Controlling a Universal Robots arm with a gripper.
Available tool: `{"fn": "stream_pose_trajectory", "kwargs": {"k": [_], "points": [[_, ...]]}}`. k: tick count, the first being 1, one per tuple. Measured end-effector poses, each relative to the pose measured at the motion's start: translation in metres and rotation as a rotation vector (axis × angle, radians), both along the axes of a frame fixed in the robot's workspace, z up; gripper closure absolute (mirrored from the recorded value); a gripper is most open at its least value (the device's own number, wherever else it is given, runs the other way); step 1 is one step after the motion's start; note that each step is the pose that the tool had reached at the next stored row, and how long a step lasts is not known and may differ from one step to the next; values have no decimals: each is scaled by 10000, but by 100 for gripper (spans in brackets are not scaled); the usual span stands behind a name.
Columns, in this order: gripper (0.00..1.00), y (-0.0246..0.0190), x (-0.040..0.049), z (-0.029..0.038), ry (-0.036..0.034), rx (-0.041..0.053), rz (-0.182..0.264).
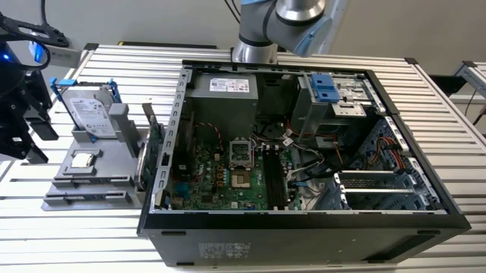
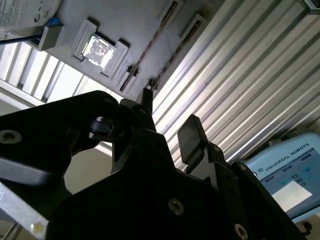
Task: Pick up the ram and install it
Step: 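Pick up the ram and move it above insertion slot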
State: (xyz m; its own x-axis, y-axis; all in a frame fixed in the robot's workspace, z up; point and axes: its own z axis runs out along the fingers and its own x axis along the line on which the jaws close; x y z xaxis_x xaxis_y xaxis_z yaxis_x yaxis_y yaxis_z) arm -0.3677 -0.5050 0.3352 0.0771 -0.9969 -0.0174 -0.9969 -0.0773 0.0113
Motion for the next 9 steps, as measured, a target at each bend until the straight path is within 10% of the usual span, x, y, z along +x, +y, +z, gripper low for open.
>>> {"fn": "stream_pose_trajectory", "kwargs": {"k": [9], "points": [[0, 42, 0, -71, 1, -1, 0]]}}
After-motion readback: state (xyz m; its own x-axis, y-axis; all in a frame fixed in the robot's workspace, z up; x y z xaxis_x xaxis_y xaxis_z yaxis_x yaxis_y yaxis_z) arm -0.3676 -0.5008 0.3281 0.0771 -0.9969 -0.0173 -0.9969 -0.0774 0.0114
